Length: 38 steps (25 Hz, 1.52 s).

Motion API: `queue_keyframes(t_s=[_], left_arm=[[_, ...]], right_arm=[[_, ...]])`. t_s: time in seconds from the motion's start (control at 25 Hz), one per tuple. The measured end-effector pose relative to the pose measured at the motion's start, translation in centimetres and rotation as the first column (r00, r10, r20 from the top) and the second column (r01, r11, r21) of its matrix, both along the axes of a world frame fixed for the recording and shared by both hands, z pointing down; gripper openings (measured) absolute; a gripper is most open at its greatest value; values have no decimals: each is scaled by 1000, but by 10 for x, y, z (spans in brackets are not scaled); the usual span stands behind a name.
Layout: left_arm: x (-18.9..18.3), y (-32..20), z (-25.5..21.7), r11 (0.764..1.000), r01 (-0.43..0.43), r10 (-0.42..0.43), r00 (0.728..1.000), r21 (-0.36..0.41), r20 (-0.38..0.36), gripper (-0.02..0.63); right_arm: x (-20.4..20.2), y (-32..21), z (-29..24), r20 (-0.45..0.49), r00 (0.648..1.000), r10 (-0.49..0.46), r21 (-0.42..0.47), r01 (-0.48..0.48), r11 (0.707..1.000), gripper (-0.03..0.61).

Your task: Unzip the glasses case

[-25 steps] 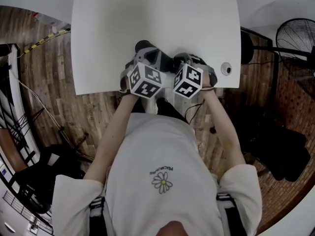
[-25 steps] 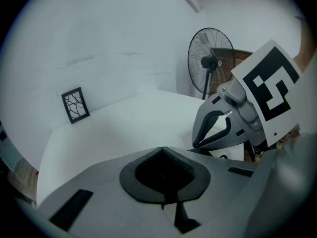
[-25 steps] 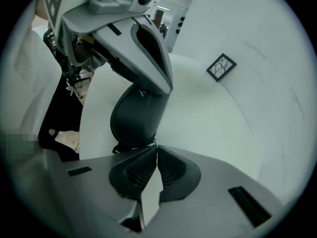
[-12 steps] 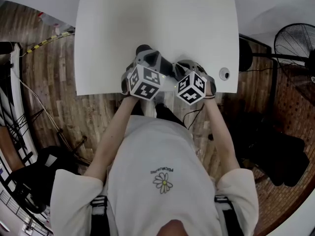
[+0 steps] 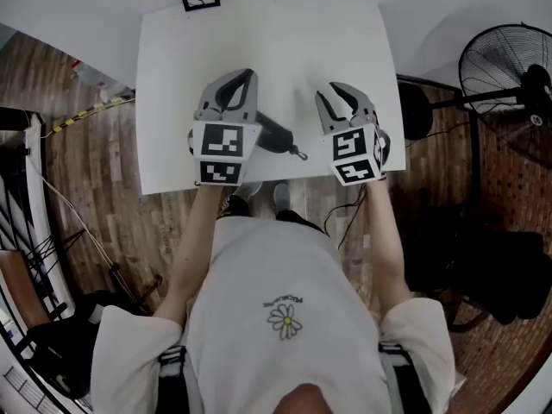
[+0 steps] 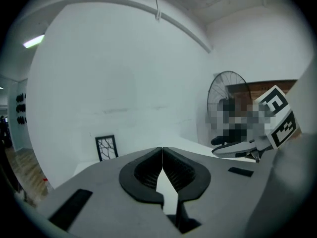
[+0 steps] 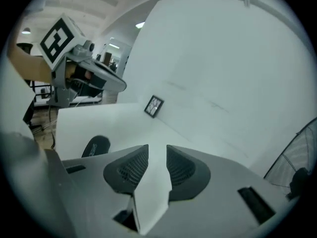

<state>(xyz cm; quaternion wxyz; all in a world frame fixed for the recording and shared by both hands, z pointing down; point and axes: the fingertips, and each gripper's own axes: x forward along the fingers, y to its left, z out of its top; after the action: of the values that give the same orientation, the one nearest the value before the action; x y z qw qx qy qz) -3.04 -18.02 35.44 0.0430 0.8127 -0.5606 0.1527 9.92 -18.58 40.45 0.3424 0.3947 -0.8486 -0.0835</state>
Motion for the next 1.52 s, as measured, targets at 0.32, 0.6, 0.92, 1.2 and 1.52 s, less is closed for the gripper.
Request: queue_keyframes(t_s=[0.32,0.6,0.92,1.2,1.52], left_arm=[[-25,38,-125,924,90,-38,989,370,-145,14],[-50,70,-157,839,152,-71,983,522,-172,14],[-57,79,-143,845,184,-109,979,502,-174,14],[-60,77,-148,833,181,-120,982,523,-148,14],[-63,75,-147,835,191,-131,980,515,-150,14]], right_arm=[[14,6,-134,512,855,81,215,-219,952,97],[24,35,-165,657,752,45,293,-311,904,56],[25,55,-159,676,736,27,300,-309,903,8],[23,58,-153,641,767,31,312,-297,903,8],[24,57,-150,625,779,39,309,-294,904,7]])
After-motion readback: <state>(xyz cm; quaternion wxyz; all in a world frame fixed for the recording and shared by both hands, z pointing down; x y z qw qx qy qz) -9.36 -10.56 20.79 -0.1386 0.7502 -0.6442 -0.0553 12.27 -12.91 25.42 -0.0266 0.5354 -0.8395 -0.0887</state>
